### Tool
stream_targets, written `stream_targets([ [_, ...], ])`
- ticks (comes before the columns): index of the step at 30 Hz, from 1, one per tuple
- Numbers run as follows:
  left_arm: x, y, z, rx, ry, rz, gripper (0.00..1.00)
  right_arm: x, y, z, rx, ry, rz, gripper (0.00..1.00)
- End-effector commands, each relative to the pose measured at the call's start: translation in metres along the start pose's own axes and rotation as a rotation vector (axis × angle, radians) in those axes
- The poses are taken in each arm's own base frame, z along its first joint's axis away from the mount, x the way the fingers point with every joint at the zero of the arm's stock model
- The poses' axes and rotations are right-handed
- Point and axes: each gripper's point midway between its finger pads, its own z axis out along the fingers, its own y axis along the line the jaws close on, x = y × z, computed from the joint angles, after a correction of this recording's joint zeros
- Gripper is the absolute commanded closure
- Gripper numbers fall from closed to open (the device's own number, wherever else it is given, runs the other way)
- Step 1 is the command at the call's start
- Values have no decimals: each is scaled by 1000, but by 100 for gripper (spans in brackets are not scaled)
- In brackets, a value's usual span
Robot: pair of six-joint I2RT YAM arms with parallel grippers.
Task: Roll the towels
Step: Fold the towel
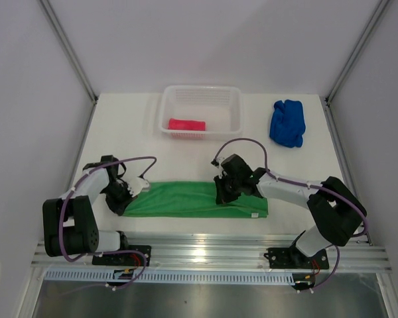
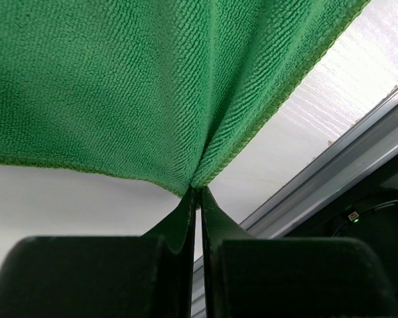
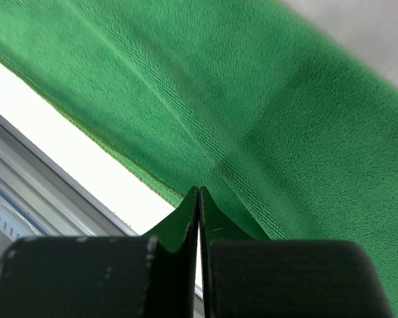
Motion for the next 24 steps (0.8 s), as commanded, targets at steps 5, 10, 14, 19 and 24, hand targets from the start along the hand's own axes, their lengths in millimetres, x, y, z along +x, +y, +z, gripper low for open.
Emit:
stream_targets([
  [5, 1, 13, -5, -36, 4, 40, 98, 28, -3, 1, 20, 78, -15, 100],
  [10, 0, 16, -7, -41, 2, 42, 98, 44, -2, -7, 27, 102, -1, 100],
  [14, 0, 14, -7, -35, -4, 40, 93, 57, -1, -10, 24, 124, 18, 100],
  [19, -2, 13, -10, -49, -22, 51, 77, 54, 11, -19, -7, 116, 17, 100],
  [24, -25, 10, -42, -68, -131, 51, 52, 0, 27, -56, -31, -55, 52, 79],
])
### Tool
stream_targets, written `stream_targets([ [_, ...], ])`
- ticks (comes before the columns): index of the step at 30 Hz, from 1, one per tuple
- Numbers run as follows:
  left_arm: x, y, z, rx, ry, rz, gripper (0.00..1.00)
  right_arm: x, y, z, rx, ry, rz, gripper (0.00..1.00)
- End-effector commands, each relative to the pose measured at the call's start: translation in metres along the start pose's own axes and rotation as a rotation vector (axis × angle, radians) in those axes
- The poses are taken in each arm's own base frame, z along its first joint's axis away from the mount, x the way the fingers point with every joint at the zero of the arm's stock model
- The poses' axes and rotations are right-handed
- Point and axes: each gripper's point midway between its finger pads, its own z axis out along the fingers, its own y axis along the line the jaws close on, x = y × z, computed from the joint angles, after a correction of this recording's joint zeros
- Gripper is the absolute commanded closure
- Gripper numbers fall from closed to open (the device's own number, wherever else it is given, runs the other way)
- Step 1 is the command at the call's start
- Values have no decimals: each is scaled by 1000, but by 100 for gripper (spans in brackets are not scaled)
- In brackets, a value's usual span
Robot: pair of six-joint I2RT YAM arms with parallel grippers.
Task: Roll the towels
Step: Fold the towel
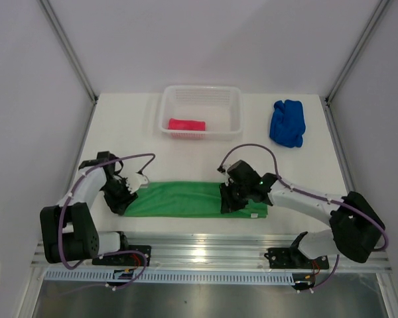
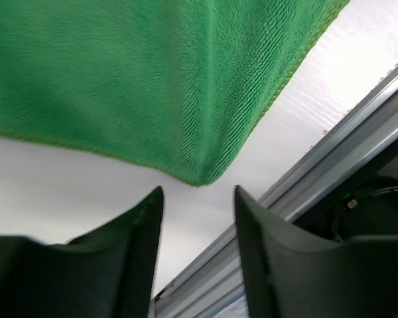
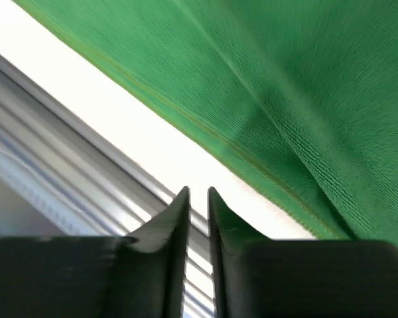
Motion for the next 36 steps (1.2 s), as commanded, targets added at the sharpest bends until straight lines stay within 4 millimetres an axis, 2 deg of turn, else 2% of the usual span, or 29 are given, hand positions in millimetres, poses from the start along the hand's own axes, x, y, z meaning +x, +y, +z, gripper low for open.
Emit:
stream_targets([
  [1, -27, -2, -37, -31, -141, 15, 47, -62, 8, -47, -18, -211, 74, 73],
  [2, -31, -7, -42, -14, -162, 12, 45, -68, -5, -55, 33, -236, 123, 70],
  [3, -44, -5, -57, -18, -223, 18, 42, -78, -28, -66, 77, -277, 211, 66],
  [4, -46, -12, -64, 17, -237, -4, 41, -82, -40, -77, 102, -315, 254, 64],
  [5, -57, -4, -80, -17, -282, -23, 40, -78, -55, -82, 128, -322, 302, 61],
  [6, -61, -1, -84, -22, -307, -56, 37, -79, -68, -87, 149, -341, 331, 60],
  [7, -64, 9, -88, -48, -327, -105, 36, -81, -91, -98, 187, -379, 389, 59],
  [8, -73, 34, -95, -121, -359, -201, 36, -80, -102, -101, 201, -391, 410, 57],
  [10, -68, 65, -94, -212, -322, -322, 38, -76, -129, -103, 239, -399, 440, 55],
  [11, -73, 83, -90, -228, -324, -397, 39, -78, -138, -100, 248, -407, 446, 54],
  [13, -72, 99, -81, -234, -299, -472, 39, -77, -147, -92, 229, -394, 434, 54],
  [14, -74, 109, -75, -222, -275, -525, 39, -79, -158, -88, 235, -394, 446, 54],
  [20, -66, 135, -46, -188, -167, -611, 40, -73, -183, -72, 236, -382, 448, 54],
  [21, -66, 133, -38, -158, -151, -609, 41, -71, -185, -70, 233, -378, 453, 54],
  [29, -65, 114, -13, -23, -111, -589, 41, -54, -191, -51, 201, -339, 487, 55],
  [35, -64, 100, 6, 55, -83, -590, 52, -44, -200, -41, 229, -270, 540, 55],
  [36, -64, 100, 7, 56, -84, -588, 58, -44, -199, -40, 222, -263, 545, 55],
])
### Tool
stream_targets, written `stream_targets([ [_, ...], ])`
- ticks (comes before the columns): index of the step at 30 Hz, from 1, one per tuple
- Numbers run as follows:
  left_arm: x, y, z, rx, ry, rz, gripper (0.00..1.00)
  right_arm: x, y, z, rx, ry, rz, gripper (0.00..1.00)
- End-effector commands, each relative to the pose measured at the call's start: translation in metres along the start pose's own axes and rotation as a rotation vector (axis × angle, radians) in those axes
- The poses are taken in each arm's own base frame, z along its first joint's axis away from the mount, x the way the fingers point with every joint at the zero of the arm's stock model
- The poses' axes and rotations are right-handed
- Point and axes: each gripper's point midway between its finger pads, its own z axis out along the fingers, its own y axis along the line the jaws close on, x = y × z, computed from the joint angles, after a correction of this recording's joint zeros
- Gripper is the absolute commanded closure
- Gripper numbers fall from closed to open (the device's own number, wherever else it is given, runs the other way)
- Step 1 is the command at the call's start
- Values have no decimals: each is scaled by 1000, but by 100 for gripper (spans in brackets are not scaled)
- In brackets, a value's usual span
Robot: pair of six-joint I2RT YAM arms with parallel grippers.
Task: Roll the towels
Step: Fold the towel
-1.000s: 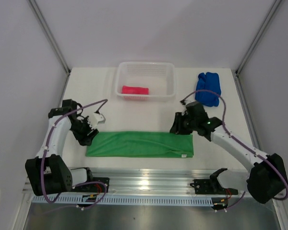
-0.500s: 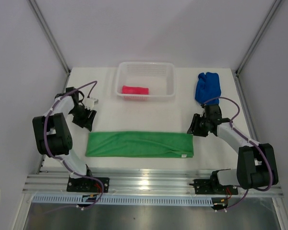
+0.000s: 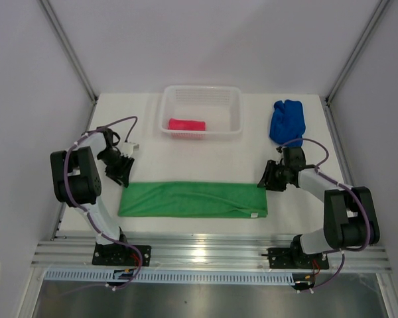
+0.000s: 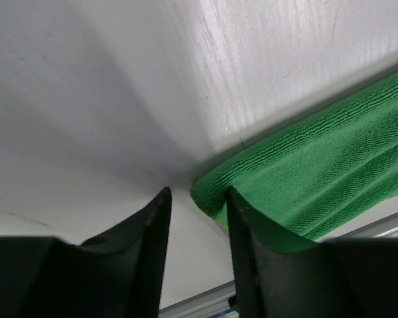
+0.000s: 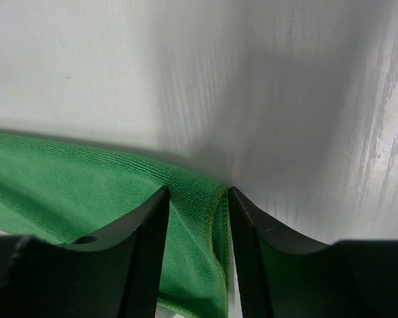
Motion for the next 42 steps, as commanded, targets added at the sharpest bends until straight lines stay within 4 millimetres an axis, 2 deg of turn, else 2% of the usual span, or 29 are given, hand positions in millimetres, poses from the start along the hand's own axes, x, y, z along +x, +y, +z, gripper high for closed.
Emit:
stream_targets([
  [1, -3, -9, 0, 44, -13, -3, 62, -1, -5, 8, 17, 25, 9, 56],
  [2, -8, -9, -2, 42, -31, 3, 71, 3, -8, 11, 25, 45, 16, 60],
  [4, -11, -10, -1, 54, -41, -6, 83, 2, -9, 14, 26, 46, 18, 69],
  [5, -18, -10, -4, 62, -64, -5, 92, 0, -10, 15, 33, 44, 25, 82],
  [6, -19, -11, -4, 70, -66, -8, 99, -1, -12, 15, 37, 40, 35, 88],
  [8, -27, -11, -7, 74, -96, -4, 99, -11, -11, 15, 23, 22, 47, 99],
  [14, -59, 16, -31, -62, -217, -16, 99, -56, -9, 7, 47, -76, 4, 100],
  [17, -71, 29, -40, -115, -235, -28, 99, -71, -8, 9, 40, -95, -5, 100],
  [23, -82, 47, -38, -162, -222, -59, 99, -90, -13, 18, 56, -100, -4, 100],
  [24, -82, 49, -36, -166, -214, -72, 99, -97, -11, 18, 53, -111, -9, 99],
  [25, -85, 50, -37, -170, -217, -70, 99, -99, -10, 19, 50, -110, -11, 89],
  [26, -87, 50, -35, -153, -213, -74, 96, -101, -10, 22, 44, -105, -15, 81],
  [28, -91, 46, -35, -127, -230, -71, 78, -105, -5, 21, 31, -102, -34, 63],
  [29, -94, 44, -37, -123, -241, -69, 65, -107, -3, 18, 32, -105, -38, 62],
  [31, -97, 42, -45, -122, -265, -68, 54, -109, -4, 7, 55, -113, -37, 59],
  [32, -98, 42, -47, -123, -268, -68, 53, -112, -3, 2, 62, -132, -41, 58],
  [35, -98, 38, -64, -142, -291, -51, 49, -104, -11, -13, 123, -141, -23, 58],
  [36, -97, 35, -76, -161, -310, -29, 49, -104, -6, -26, 118, -168, -32, 58],
  [37, -95, 33, -82, -170, -318, -16, 48, -99, -1, -31, 101, -172, -41, 59],
  [38, -92, 32, -87, -183, -322, 2, 49, -85, 3, -31, 89, -152, -58, 59],
  [40, -83, 21, -104, -200, -348, 98, 50, -72, 15, -43, 65, -144, -81, 59],
  [42, -58, 5, -92, -155, -288, 230, 51, -48, 17, -43, 80, -95, -37, 59],
])
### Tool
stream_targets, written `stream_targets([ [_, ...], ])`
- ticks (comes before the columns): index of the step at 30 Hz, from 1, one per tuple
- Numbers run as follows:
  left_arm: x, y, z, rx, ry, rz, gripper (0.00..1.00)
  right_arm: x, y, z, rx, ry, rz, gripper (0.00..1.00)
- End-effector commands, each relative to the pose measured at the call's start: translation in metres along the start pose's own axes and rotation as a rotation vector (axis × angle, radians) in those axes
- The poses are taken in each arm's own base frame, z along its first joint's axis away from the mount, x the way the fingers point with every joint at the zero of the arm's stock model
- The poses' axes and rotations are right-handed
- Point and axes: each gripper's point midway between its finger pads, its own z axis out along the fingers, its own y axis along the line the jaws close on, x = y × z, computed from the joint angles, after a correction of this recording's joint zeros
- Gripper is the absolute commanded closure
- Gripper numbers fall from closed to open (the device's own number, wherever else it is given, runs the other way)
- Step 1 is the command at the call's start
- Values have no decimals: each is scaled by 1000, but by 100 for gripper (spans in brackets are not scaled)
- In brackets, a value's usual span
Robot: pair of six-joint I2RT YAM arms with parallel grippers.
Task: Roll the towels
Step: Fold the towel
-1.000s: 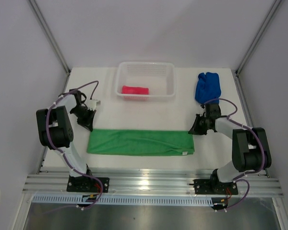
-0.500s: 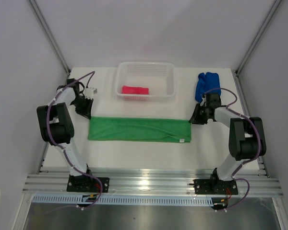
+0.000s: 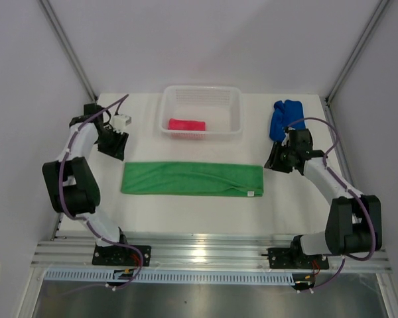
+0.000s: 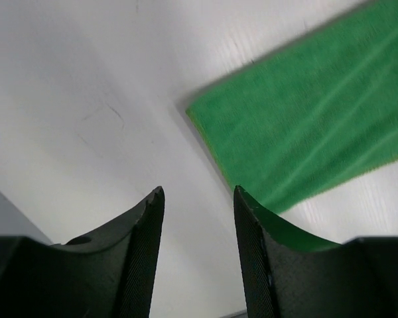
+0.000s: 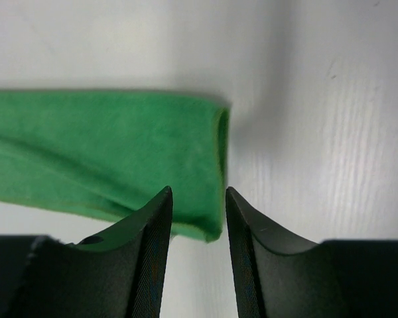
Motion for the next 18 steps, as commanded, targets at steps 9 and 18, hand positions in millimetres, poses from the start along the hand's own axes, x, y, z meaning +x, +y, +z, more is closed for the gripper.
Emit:
stream_targets([
  [9, 88, -48, -9, -29, 116, 657, 45, 71, 11, -17, 56, 119, 302, 59],
  [18, 105, -42, 16, -29, 198, 689, 44, 82, 15, -10, 42, 123, 370, 54],
])
